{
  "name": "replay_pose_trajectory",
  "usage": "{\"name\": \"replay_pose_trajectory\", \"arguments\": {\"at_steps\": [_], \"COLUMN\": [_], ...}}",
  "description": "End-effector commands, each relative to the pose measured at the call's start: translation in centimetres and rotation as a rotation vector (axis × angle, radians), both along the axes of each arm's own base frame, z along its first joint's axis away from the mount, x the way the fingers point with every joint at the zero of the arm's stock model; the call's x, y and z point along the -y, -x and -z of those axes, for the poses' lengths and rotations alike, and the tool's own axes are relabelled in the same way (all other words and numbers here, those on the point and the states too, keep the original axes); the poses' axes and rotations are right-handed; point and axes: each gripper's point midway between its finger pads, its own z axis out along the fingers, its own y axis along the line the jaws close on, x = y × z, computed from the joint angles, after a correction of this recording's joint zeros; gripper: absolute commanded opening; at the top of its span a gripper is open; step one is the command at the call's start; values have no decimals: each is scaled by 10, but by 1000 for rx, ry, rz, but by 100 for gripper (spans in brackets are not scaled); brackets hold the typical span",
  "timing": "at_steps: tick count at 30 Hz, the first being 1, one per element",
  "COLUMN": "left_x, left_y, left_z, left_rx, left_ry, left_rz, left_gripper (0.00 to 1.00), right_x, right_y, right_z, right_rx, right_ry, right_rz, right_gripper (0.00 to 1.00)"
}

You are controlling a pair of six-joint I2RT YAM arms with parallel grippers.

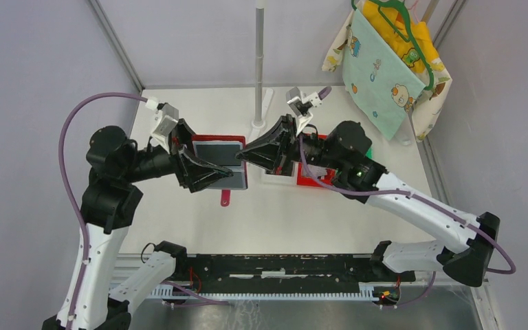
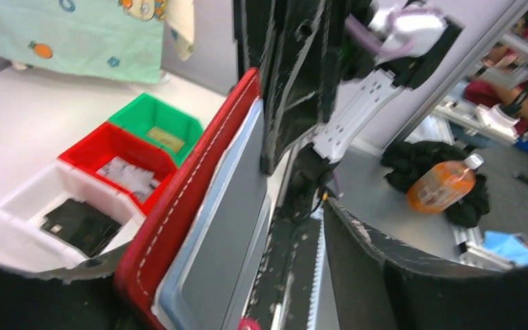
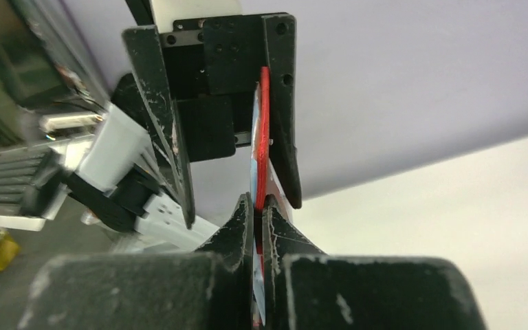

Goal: Take the credit cards out of the card holder
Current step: Remove the credit card from the card holder.

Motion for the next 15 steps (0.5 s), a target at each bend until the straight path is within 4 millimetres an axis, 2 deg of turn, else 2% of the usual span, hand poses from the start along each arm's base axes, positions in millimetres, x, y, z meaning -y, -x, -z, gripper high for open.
{"name": "replay_pose_trajectory", "arguments": {"at_steps": [1, 3, 6, 12, 15], "left_x": [-10, -15, -17, -13, -15], "left_y": [2, 1, 1, 8, 14], "left_z": [32, 42, 55, 72, 95], "left_rx": [171, 271, 264, 177, 114], "left_ry": [-219, -306, -359, -357, -391], "left_rz": [41, 67, 106, 207, 261], "left_gripper": [62, 51, 41, 38, 37], "right_x": [15, 19, 18, 9, 3], "right_y": [-13, -11, 4, 11, 12], "right_z": [23, 40, 60, 85, 88], "right_rx": [134, 151, 151, 138, 132], "right_ry": [310, 391, 452, 547, 548], "right_rz": [115, 102, 3, -101, -129], "right_gripper": [0, 0, 0, 0, 0]}}
